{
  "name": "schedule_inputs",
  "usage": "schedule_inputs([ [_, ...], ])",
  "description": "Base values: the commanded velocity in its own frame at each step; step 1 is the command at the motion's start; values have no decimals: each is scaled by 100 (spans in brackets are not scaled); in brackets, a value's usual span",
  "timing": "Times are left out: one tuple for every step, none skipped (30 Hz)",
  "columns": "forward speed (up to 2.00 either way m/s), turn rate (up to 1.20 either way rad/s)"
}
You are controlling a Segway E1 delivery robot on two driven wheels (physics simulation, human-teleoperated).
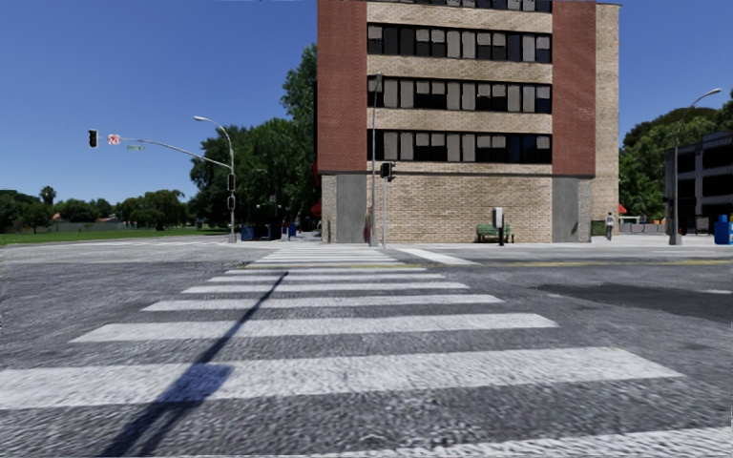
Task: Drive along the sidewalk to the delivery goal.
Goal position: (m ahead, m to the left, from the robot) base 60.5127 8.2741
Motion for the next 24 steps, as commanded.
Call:
schedule_inputs([
  [153, 40],
  [153, 40],
  [153, 40],
  [152, 38],
  [152, 25],
  [152, 25],
  [151, 0],
  [151, 0],
  [151, 0],
  [151, 0],
  [151, 0],
  [151, 0],
  [151, 0],
  [151, 0],
  [151, 0],
  [151, 0],
  [151, 0],
  [151, 0],
  [151, 0],
  [151, 0],
  [151, 0],
  [151, 0],
  [151, 0],
  [151, 0],
])
